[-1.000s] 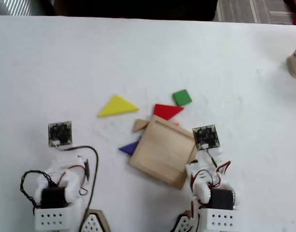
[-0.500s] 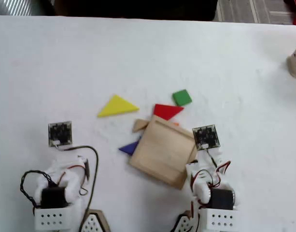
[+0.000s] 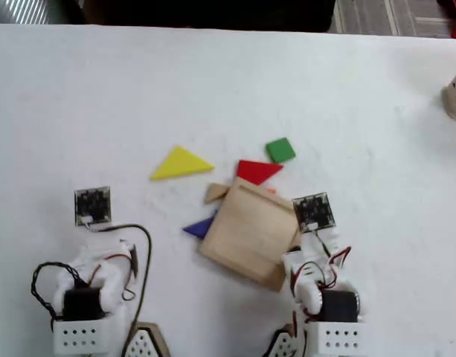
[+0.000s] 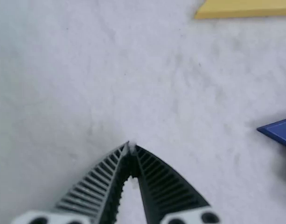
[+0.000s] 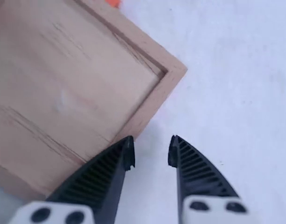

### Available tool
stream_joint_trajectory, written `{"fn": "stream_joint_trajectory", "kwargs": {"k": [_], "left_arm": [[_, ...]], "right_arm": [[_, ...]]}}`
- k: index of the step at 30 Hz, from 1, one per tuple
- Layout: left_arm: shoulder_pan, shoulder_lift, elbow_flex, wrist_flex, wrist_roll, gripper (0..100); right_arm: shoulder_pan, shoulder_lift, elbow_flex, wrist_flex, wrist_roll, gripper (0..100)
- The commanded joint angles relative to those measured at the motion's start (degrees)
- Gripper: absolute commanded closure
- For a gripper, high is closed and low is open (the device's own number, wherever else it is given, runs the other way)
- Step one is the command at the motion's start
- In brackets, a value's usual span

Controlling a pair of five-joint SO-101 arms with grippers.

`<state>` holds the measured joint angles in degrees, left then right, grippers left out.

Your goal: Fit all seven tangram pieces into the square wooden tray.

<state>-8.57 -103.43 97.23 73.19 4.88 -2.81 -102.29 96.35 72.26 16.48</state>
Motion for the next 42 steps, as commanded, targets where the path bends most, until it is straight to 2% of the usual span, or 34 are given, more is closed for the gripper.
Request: {"fn": "stream_joint_trajectory", "kwargs": {"k": [1,4,6,14,18,21,23,26,28,31,36,42], "left_arm": [[-0.3,-0.6,-0.2,0.3,-0.4,98],[-0.2,-0.7,-0.2,-1.4,-0.5,98],[-0.3,-0.7,-1.1,-5.9,-0.5,98],[0.0,-0.7,-8.0,-14.0,-0.5,98],[6.5,-0.7,-11.3,-15.4,-1.5,98],[14.3,-0.4,-14.4,-15.1,-4.7,98],[18.7,-0.4,-15.6,-15.4,-2.6,98],[22.6,-0.2,-17.6,-16.5,1.7,98],[24.0,0.7,-18.4,-18.2,2.0,98],[25.5,7.7,-19.5,-21.5,2.5,93],[28.8,29.8,-29.3,-23.7,6.2,82],[38.3,54.4,-41.8,-24.2,6.3,83]], "right_arm": [[-3.0,-0.7,0.5,0.3,-0.4,87.2],[-2.8,-0.7,0.4,0.0,-0.4,86.8],[-2.1,-0.7,-2.8,0.1,-0.4,86.8],[11.3,-0.7,-6.4,-2.5,-0.4,86.8],[18.8,-0.7,-6.0,-2.9,0.1,86.8],[20.3,-0.7,-4.7,-2.9,7.5,86.8],[20.4,-0.7,-4.5,-2.4,11.3,86.8],[20.4,-0.7,-4.5,-0.5,12.3,86.8],[20.5,-0.7,-4.5,-0.4,12.4,86.8],[20.5,-0.7,-4.5,-0.4,12.4,86.8],[20.6,-0.7,-4.5,-0.4,12.4,86.8],[20.6,-0.7,-4.5,-0.5,12.4,86.8]]}}
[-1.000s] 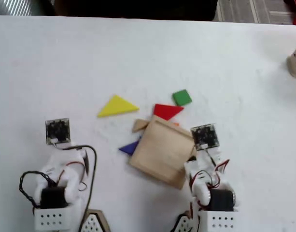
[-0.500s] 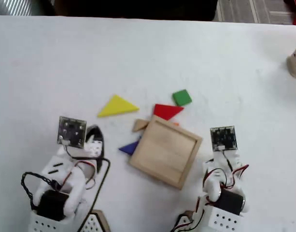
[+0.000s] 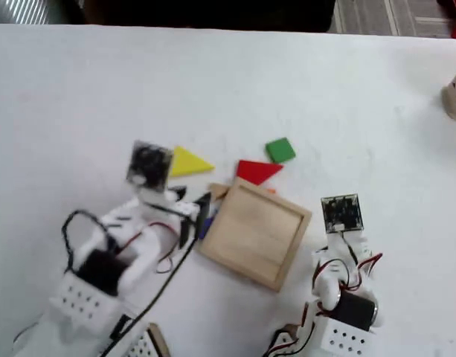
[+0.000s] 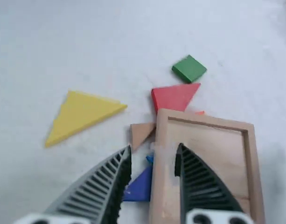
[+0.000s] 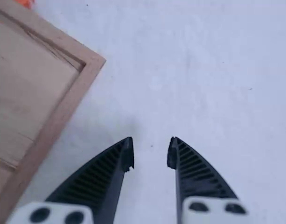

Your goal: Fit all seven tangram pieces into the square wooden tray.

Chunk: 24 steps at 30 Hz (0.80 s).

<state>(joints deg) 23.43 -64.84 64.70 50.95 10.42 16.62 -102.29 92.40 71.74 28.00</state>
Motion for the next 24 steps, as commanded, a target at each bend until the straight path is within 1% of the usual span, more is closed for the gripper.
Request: {"fn": "stream_joint_trajectory", "kwargs": {"k": [1,4,8,14,17,19,24], "left_arm": [[7.8,19.6,-10.5,-2.8,0.8,83],[9.5,30.8,-13.5,-7.6,0.9,83],[9.2,46.2,-16.8,-13.4,0.4,83],[7.7,63.0,-23.7,-14.2,0.4,83],[6.4,66.6,-26.5,-13.3,0.4,83],[6.4,66.8,-27.3,-11.5,0.4,83],[6.4,66.8,-27.4,-11.3,0.4,83]], "right_arm": [[1.2,-0.7,-0.5,0.0,0.9,86.8],[1.2,-0.7,-0.5,0.0,0.9,86.8],[1.2,-0.7,-0.5,0.0,0.9,86.8],[1.2,-0.7,-0.5,0.0,0.9,86.8],[1.2,-0.7,-0.5,0.0,0.9,86.8],[1.2,-0.7,-0.5,0.0,0.9,86.8],[1.2,-0.7,-0.5,0.0,0.9,86.8]]}}
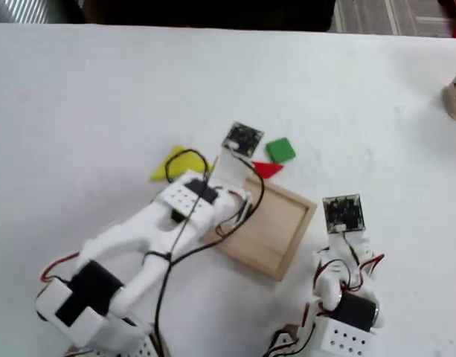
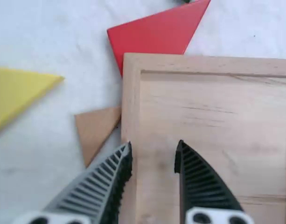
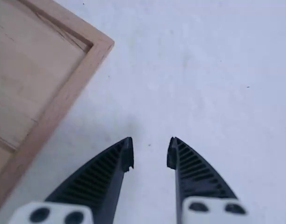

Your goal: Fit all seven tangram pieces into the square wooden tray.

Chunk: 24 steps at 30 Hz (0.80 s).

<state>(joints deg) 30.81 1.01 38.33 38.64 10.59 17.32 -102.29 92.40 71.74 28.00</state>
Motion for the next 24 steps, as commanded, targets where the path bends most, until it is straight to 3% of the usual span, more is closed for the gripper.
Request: {"fn": "stream_joint_trajectory", "kwargs": {"k": [1,8,11,16,24], "left_arm": [[-1.1,0.8,-1.1,1.1,0.3,83],[-2.4,-7.7,0.7,2.8,-0.1,83],[-2.3,-10.0,2.8,2.4,-5.3,83],[-2.6,-7.8,2.9,2.2,-11.4,83],[-5.6,0.3,-2.1,0.7,-12.4,83]], "right_arm": [[0.5,-0.7,-0.5,0.0,0.9,86.8],[0.4,-0.7,-0.4,0.0,0.9,86.8],[0.4,-0.7,-0.4,0.0,0.9,86.8],[0.4,-0.7,-0.4,0.0,0.9,86.8],[0.5,-0.7,-0.4,0.1,0.9,86.8]]}}
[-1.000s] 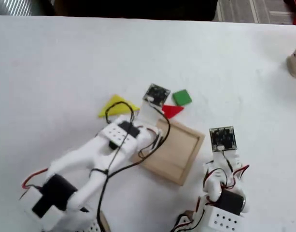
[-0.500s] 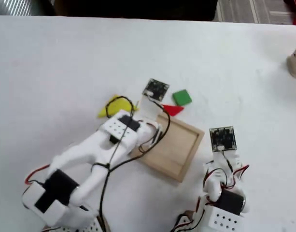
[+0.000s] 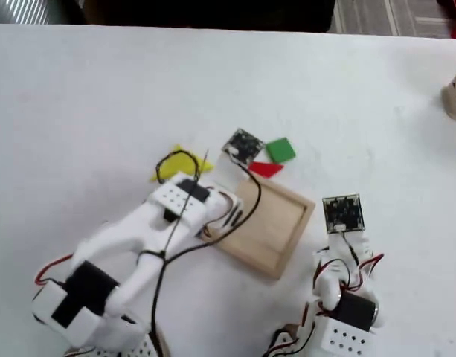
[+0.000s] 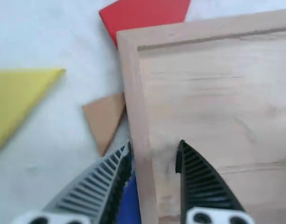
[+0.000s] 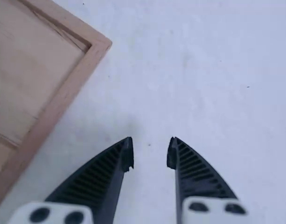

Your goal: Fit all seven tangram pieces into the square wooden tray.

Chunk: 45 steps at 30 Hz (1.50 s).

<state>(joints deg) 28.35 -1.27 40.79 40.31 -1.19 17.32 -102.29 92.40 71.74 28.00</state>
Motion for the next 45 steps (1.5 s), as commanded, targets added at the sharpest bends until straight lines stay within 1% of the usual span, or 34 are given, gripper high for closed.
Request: {"fn": "stream_joint_trajectory", "kwargs": {"k": [1,7,9,10,11,12,13,15,20,23,25,28,32,42,43,45], "left_arm": [[-3.6,3.2,-5.2,-0.9,-0.6,83],[-2.0,3.6,-4.8,-0.9,-0.4,85],[-0.7,3.6,-4.2,-1.0,-0.4,92],[0.2,3.6,-4.0,-1.1,-0.5,97],[1.0,3.6,-4.0,-0.9,-0.5,99],[2.0,3.6,-3.5,-0.5,-0.3,96],[2.9,3.6,-3.2,-0.1,-0.3,96],[3.8,3.6,-2.9,-0.1,-0.3,98],[3.7,2.5,-2.9,0.4,-0.1,98],[3.7,-3.2,-2.9,4.7,0.5,98],[3.6,-9.1,-2.4,8.1,2.8,98],[1.0,-18.1,-0.4,11.3,4.7,98],[-5.8,-26.9,4.8,11.3,4.7,98],[-27.0,-35.7,17.8,11.5,4.3,98],[-29.1,-37.2,18.9,11.6,4.3,98],[-33.5,-40.6,20.9,11.6,4.3,98]], "right_arm": [[0.5,-0.7,-0.4,0.1,0.9,86.8],[0.5,-0.7,-0.4,0.1,0.9,86.8],[0.5,-0.7,-0.4,0.1,0.9,86.9],[0.5,-0.7,-0.4,0.1,0.9,87.0],[0.5,-0.7,-0.4,0.1,0.9,87.1],[0.5,-0.7,-0.4,0.1,0.9,87.1],[0.4,-0.7,-0.4,0.1,0.9,87.1],[0.4,-0.7,-0.4,0.1,0.9,87.2],[0.3,-0.7,-0.4,0.1,0.9,87.2],[0.3,-0.7,-0.4,0.1,0.9,87.2],[0.3,-0.7,-0.4,0.1,0.9,87.2],[0.3,-0.7,-0.4,0.1,0.9,87.2],[0.5,-0.7,-0.4,0.1,0.9,87.2],[0.0,-0.7,-0.4,0.0,0.9,86.8],[-1.2,-0.7,-0.4,-0.9,0.4,86.8],[-5.8,-0.7,-0.4,-2.2,0.4,86.8]]}}
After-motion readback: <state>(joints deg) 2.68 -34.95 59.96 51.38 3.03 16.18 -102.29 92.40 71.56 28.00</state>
